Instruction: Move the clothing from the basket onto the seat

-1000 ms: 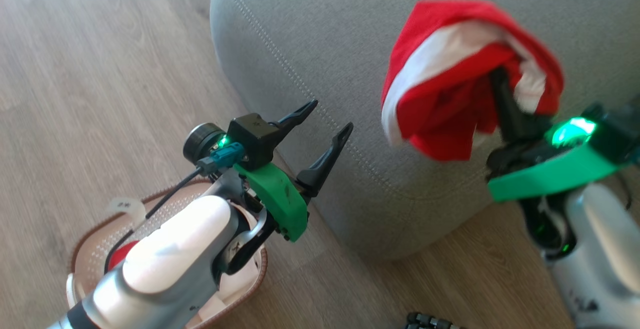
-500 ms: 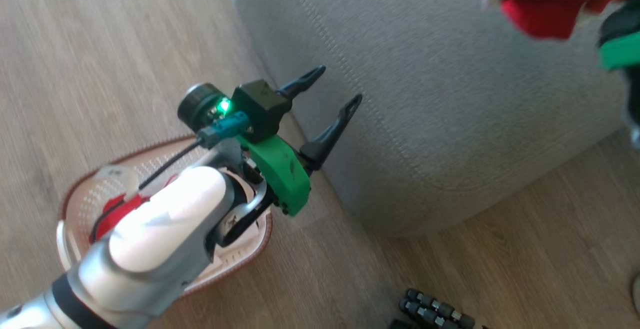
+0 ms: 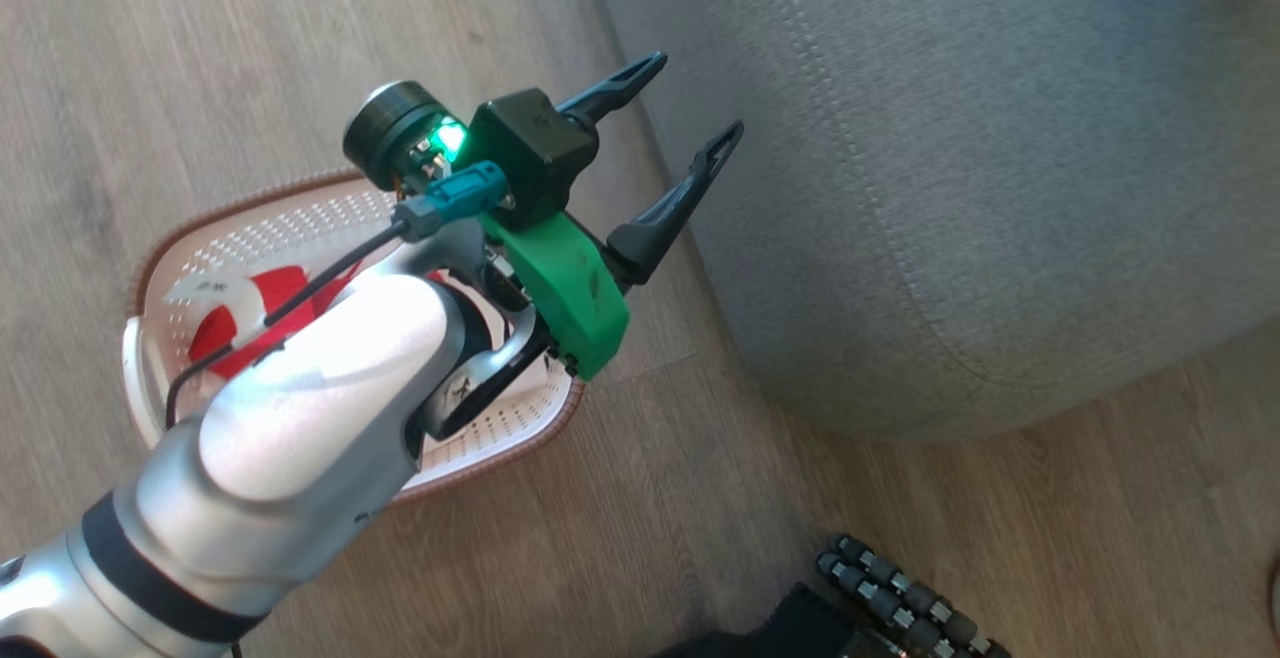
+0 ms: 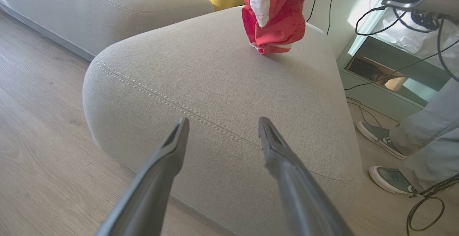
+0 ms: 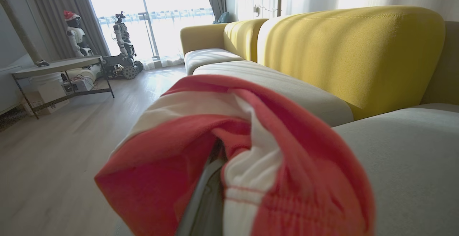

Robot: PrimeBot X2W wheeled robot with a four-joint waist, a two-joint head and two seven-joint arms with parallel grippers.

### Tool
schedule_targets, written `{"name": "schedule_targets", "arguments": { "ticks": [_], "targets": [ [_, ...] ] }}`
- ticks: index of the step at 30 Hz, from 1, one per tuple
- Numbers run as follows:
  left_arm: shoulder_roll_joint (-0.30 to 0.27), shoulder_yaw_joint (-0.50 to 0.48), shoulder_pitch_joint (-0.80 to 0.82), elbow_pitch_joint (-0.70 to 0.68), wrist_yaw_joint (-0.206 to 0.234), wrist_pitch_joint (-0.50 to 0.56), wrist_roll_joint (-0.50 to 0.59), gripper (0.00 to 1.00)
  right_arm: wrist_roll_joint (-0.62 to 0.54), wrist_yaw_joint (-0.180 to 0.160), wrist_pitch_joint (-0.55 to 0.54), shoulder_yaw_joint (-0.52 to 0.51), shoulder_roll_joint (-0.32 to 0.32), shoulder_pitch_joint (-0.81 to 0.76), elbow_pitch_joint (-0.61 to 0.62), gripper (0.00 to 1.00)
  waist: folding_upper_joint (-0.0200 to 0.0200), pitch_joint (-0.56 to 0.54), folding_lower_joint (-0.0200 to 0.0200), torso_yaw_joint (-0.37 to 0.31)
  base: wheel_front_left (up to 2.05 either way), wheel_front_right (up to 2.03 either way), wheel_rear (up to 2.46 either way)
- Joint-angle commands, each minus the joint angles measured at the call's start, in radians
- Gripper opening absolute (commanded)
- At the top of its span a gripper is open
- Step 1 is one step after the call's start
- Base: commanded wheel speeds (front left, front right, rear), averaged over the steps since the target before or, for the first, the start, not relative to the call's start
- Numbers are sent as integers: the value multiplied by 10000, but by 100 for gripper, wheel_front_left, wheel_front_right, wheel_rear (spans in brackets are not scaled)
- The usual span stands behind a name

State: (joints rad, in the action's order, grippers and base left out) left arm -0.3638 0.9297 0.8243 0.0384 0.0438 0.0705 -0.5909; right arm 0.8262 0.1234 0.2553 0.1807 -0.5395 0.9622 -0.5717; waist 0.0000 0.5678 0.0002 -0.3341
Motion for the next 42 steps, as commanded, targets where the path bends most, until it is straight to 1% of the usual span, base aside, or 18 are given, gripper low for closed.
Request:
{"name": "schedule_targets", "arguments": {
  "ticks": [1,5,7,11,14,15,16,17,18,19,20,21,28,34,38,42],
  "targets": [
    [-104,-305,480,-320,-26,14,97,100,-62,73,64,-53,-362,180,124,0,0,145,-2,143,0,0,0],
    [-46,-318,594,-236,-38,-27,87,100,-261,73,29,151,-401,538,-858,0,0,280,-2,303,0,0,0],
    [-22,-318,637,-185,-56,-57,78,100,-400,73,-314,397,-456,651,-1486,0,0,302,-2,381,0,0,0],
    [5,-337,669,-94,-47,-132,53,100,-425,73,-904,956,-467,740,-2185,0,0,277,-2,512,0,0,0],
    [-6,-353,652,-39,-48,-186,11,100,-126,73,-1545,1340,-350,702,-2468,5,0,235,-2,557,0,0,0],
    [-7,-353,640,-21,-45,-199,-2,100,4,73,-1831,1460,-319,683,-2552,12,0,219,-2,563,0,0,0],
    [-1,-346,631,-7,-43,-207,-12,100,153,73,-2131,1547,-295,678,-2655,13,0,203,-2,574,0,0,0],
    [9,-340,626,8,-39,-212,-23,100,314,73,-2471,1640,-277,664,-2746,20,0,182,-2,587,0,0,0],
    [19,-337,624,23,-35,-220,-34,100,480,73,-2848,1699,-280,647,-2889,31,0,158,-2,600,0,0,0],
    [28,-335,616,42,-34,-238,-47,100,579,73,-3288,1806,-299,627,-3051,58,0,117,-2,616,0,0,0],
    [37,-336,607,58,-28,-254,-61,100,656,73,-3682,1958,-322,619,-3089,95,0,82,-2,630,0,0,0],
    [39,-336,595,73,-23,-271,-73,100,808,73,-3957,1983,-341,631,-3141,100,0,46,-2,640,0,0,0],
    [33,-352,408,252,24,-396,-221,100,1445,73,-5497,2366,-501,546,-3182,100,0,-365,-2,607,0,0,0],
    [108,-364,191,425,80,-595,-364,100,1961,73,-5991,2586,-612,250,-2650,100,0,-892,-2,521,0,0,0],
    [61,-425,-33,531,145,-756,-486,100,2109,73,-6262,2859,-1060,-243,-2000,100,0,-1301,-2,479,0,0,0],
    [-4,-512,-270,604,203,-942,-627,100,2438,73,-6419,2807,-1548,-757,-1342,100,0,-1734,-2,502,0,0,0]
  ]
}}
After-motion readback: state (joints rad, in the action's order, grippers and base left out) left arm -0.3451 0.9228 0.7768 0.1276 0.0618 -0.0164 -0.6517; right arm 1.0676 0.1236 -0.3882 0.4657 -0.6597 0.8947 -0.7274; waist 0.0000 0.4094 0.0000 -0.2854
